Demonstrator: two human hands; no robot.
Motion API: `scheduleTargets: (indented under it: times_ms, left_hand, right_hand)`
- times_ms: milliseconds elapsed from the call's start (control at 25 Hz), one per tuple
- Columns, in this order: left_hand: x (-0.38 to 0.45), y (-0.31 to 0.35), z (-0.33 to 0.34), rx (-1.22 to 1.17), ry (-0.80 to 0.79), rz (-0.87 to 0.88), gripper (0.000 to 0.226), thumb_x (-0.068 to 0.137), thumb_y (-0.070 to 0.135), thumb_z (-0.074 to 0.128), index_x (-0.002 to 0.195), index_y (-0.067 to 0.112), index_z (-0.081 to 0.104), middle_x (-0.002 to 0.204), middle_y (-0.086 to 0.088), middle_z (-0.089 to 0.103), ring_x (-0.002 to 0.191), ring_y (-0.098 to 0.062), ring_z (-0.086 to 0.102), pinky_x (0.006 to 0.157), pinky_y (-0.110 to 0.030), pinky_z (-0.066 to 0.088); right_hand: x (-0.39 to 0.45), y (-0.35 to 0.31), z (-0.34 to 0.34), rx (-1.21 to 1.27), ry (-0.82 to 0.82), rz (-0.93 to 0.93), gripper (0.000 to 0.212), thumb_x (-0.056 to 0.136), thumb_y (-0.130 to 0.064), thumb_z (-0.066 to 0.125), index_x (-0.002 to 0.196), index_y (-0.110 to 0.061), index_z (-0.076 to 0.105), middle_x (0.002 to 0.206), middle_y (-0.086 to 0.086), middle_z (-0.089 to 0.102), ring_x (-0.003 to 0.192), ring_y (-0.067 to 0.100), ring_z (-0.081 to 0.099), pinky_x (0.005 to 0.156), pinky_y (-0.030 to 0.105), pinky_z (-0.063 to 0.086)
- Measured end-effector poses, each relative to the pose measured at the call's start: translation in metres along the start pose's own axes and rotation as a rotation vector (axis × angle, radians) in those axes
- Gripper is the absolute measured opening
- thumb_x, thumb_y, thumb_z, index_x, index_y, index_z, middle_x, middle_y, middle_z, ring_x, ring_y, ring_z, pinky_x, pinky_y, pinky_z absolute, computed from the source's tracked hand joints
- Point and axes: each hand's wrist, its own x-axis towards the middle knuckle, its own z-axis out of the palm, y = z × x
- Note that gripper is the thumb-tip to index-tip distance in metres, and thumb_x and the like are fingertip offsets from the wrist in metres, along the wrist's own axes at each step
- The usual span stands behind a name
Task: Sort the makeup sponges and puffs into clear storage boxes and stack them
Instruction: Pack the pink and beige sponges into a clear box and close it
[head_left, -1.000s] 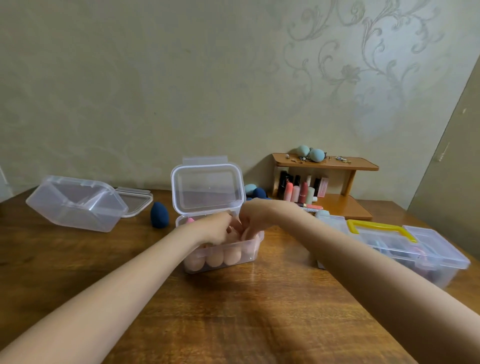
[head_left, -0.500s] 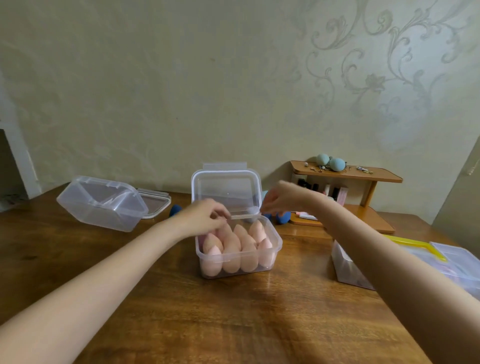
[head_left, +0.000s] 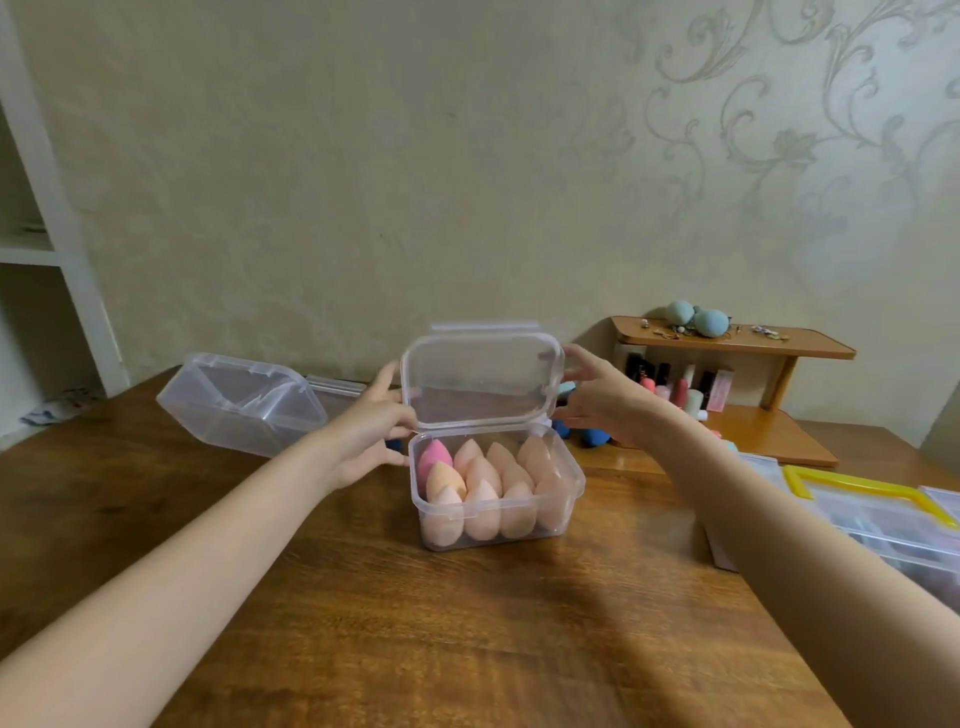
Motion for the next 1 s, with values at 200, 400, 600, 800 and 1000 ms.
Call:
scheduleTargets:
  times_ms: [200,400,600,800,1000]
  left_hand:
    - [-0.021,-0.008,-0.013,0.278,-0.074,-0.014,0.037,0.090,0.004,0.041,0.099,0.024,0.071,0.143,-0.002,0.044,0.139,-0.025,0.028,0.114,-0.054,0.019]
    - [-0.040,-0.011,0.008,0.967,-0.172,0.146,0.031,0.080,0.045,0.067,0.103,0.028,0.056,0.121,0.005,0.050,0.117,-0.014,0.048,0.088,-0.027,0.039]
    - [-0.054,-0.022,0.019,1.171,-0.104,0.260,0.046,0.078,0.045,0.069,0.107,0.027,0.039,0.105,0.000,0.056,0.082,-0.009,0.055,0.061,-0.023,0.043]
    - [-0.051,-0.020,0.023,1.086,-0.079,0.207,0.050,0.075,0.040,0.073,0.113,0.023,0.046,0.117,-0.003,0.055,0.102,-0.020,0.057,0.078,-0.031,0.047]
    - [-0.041,0.037,0.085,0.895,0.070,0.436,0.040,0.074,0.023,0.075,0.111,0.015,0.060,0.122,-0.008,0.059,0.110,-0.026,0.055,0.086,-0.031,0.044]
  right_hand:
    - [-0.041,0.009,-0.010,-0.179,-0.126,0.043,0.037,0.091,0.006,0.042,0.104,-0.012,0.072,0.136,0.006,0.052,0.130,0.023,0.043,0.109,0.042,0.038]
    - [-0.069,0.017,0.016,-0.558,-0.156,-0.032,0.045,0.080,-0.035,0.070,0.121,-0.022,0.057,0.122,0.001,0.051,0.109,0.015,0.049,0.089,0.029,0.042]
    - [-0.083,0.029,0.031,-0.621,-0.078,-0.077,0.062,0.077,-0.032,0.073,0.130,-0.024,0.042,0.134,0.006,0.049,0.116,0.022,0.051,0.091,0.030,0.045]
    - [-0.092,0.024,0.038,-0.598,0.001,-0.089,0.063,0.077,-0.027,0.074,0.132,-0.019,0.044,0.141,0.010,0.042,0.129,0.026,0.042,0.101,0.034,0.040]
    - [-0.106,-0.004,-0.030,-0.542,0.237,-0.101,0.062,0.073,-0.024,0.077,0.128,-0.014,0.050,0.135,0.007,0.049,0.123,0.023,0.045,0.094,0.029,0.036]
